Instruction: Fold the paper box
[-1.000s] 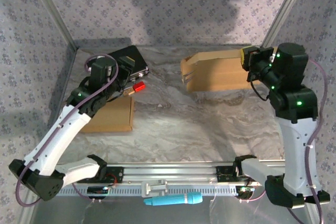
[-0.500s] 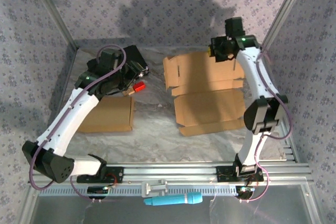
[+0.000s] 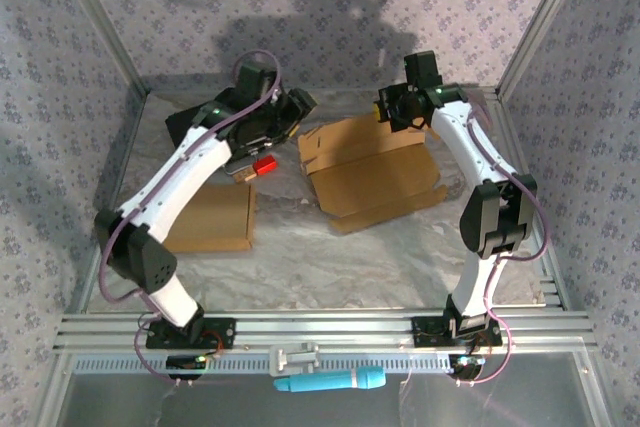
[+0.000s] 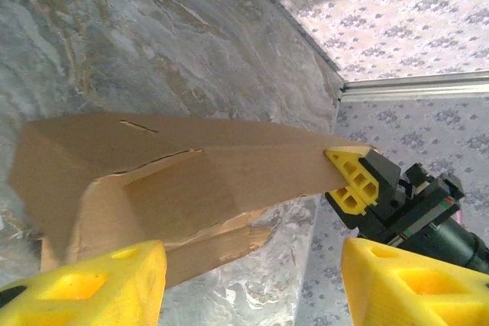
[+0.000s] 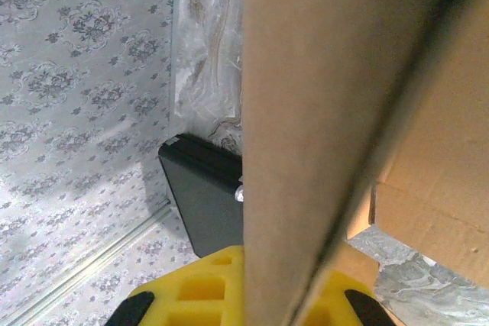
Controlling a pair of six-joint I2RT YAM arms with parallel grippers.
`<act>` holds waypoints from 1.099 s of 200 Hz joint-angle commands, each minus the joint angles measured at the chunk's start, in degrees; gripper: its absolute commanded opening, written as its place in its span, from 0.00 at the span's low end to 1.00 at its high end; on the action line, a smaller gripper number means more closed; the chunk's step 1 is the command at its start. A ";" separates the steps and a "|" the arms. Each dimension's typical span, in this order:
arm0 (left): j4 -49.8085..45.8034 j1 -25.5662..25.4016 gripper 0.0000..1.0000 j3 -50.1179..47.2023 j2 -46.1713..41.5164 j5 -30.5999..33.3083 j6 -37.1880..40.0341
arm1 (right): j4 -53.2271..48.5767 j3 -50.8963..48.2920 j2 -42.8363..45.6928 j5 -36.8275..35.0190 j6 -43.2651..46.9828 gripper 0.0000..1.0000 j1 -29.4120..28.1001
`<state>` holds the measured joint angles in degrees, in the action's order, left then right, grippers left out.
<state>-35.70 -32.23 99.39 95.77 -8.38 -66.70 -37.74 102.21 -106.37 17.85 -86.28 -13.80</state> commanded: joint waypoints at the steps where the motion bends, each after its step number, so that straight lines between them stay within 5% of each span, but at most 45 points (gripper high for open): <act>1: -1.54 -0.74 0.62 3.52 2.73 -0.07 -0.72 | 1.70 -0.84 2.13 0.90 0.14 0.00 -0.50; 98: 3.80 -2.84 0.55 3.44 9.15 -3.80 -5.65 | 3.03 -3.77 3.31 1.74 -0.99 0.00 -0.46; 148: 7.66 -2.98 0.38 4.10 10.82 -3.92 -7.06 | 3.09 -5.38 5.32 1.49 -1.72 0.00 -0.81; 193: 5.37 1.19 0.56 -0.52 3.42 -0.77 -1.59 | -1.03 -9.27 12.49 -2.24 -3.88 0.00 1.73; 220: 11.20 7.53 0.55 -12.73 -2.27 -3.31 -3.01 | -5.32 -10.05 17.04 -1.14 -6.24 0.00 4.87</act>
<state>-28.69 -30.33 94.41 99.53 -11.16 -70.46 -38.35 92.77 -95.15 16.23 -89.06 -11.97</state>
